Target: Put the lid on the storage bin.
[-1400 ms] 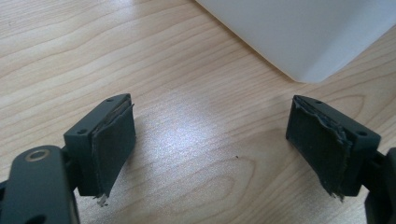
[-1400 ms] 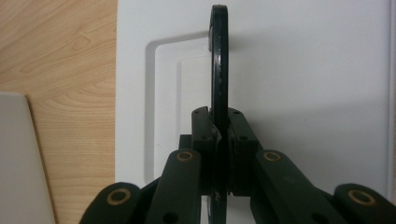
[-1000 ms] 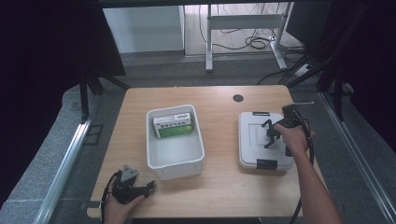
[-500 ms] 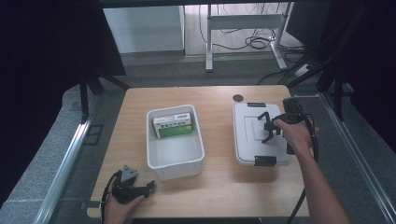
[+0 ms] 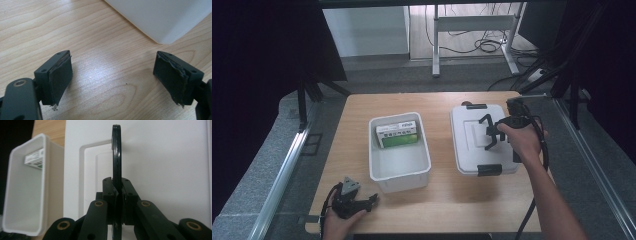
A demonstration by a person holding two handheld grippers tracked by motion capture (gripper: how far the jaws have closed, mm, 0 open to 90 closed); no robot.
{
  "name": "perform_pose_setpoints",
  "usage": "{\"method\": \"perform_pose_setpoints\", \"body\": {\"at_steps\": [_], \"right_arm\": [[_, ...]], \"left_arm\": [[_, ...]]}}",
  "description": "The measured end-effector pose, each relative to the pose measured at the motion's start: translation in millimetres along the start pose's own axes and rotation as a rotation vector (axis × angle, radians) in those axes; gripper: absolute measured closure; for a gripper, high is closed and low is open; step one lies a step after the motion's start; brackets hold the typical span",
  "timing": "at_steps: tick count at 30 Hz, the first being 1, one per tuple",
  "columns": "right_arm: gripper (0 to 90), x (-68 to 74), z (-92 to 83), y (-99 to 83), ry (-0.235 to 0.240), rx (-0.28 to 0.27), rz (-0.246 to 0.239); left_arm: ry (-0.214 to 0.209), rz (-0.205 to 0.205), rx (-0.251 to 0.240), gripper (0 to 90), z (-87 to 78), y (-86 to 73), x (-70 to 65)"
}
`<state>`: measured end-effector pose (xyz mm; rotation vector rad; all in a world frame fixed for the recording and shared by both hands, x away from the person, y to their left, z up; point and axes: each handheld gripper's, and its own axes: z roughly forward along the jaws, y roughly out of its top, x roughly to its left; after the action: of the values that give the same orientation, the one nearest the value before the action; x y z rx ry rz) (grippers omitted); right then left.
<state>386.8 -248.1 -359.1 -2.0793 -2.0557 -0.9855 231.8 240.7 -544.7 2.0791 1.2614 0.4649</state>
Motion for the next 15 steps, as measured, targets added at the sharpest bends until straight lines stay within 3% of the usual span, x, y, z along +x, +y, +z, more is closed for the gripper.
{"method": "perform_pose_setpoints", "body": {"at_steps": [6, 15], "right_arm": [[84.2, 21.0, 4.4, 0.2, 0.024, 0.021, -0.038], [84.2, 34.8, 9.6, -1.7, 0.046, 0.037, -0.06]], "left_arm": [[-0.003, 0.002, 0.0, 15.6, -0.2, -0.2, 0.0], [-0.003, 0.002, 0.0, 15.6, -0.2, -0.2, 0.0]]}}
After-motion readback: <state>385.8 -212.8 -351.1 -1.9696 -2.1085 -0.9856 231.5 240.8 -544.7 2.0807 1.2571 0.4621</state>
